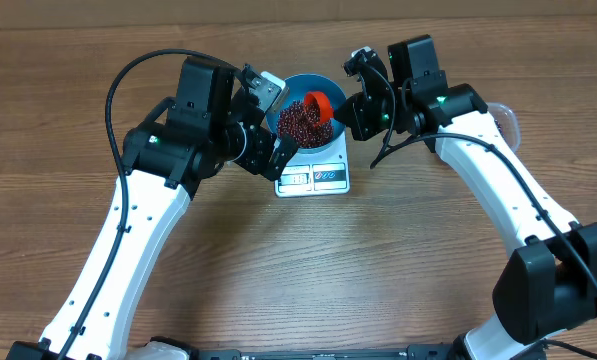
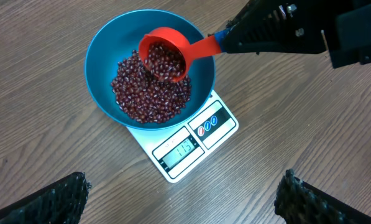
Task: Scoop item into bowl and weigh 150g on scale
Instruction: 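Tilt the scoop slowly with the right gripper, trickling beans into bowl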
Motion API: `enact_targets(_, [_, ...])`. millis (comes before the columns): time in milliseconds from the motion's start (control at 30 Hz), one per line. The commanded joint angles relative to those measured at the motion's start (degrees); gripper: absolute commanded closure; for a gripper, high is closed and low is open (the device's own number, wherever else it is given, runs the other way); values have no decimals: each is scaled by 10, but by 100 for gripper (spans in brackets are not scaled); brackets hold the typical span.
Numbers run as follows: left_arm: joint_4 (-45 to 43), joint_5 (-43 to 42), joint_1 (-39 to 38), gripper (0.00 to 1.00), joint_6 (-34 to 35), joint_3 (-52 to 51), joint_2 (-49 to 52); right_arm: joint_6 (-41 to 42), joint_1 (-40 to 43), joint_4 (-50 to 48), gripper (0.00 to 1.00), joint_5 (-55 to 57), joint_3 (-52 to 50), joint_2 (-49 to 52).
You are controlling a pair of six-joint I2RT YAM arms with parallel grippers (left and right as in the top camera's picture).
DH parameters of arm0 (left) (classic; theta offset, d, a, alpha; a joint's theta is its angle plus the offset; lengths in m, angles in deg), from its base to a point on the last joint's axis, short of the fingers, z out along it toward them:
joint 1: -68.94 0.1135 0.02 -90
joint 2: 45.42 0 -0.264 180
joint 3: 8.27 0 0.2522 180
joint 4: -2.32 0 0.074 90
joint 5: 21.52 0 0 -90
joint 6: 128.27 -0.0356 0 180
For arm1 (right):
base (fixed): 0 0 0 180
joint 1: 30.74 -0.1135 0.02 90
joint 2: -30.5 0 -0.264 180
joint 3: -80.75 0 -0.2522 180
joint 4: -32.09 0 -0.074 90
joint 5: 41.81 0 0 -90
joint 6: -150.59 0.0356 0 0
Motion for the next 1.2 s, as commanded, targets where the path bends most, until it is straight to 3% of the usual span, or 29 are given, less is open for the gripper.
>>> enact_targets(0, [-1, -9, -1, 0, -11, 9, -13, -28, -4, 0, 96, -2, 19, -25])
enact_targets(100, [-1, -9, -1, 0, -11, 9, -13, 18, -3, -6, 96, 24, 19, -26])
enact_targets(233, [-1, -9, -1, 0, -11, 9, -13, -36, -7, 7, 96, -13, 19, -26])
enact_targets(400, [-1, -9, -1, 0, -11, 9, -13, 7, -6, 3, 96, 22, 19, -26])
enact_targets(567, [-1, -9, -1, 0, -11, 9, -13, -46, -10, 11, 96, 3, 19, -26])
enact_targets(700, [-1, -9, -1, 0, -11, 9, -13, 12, -7, 0, 96, 24, 19, -26])
enact_targets(833, [-1, -9, -1, 0, -11, 9, -13, -66, -12, 11, 96, -46, 19, -26])
enact_targets(1000, [-1, -9, -1, 0, -11, 9, -13, 15, -12, 0, 97, 34, 19, -26])
enact_targets(1167, [-1, -9, -1, 0, -11, 9, -13, -49, -17, 15, 96, 21, 19, -26])
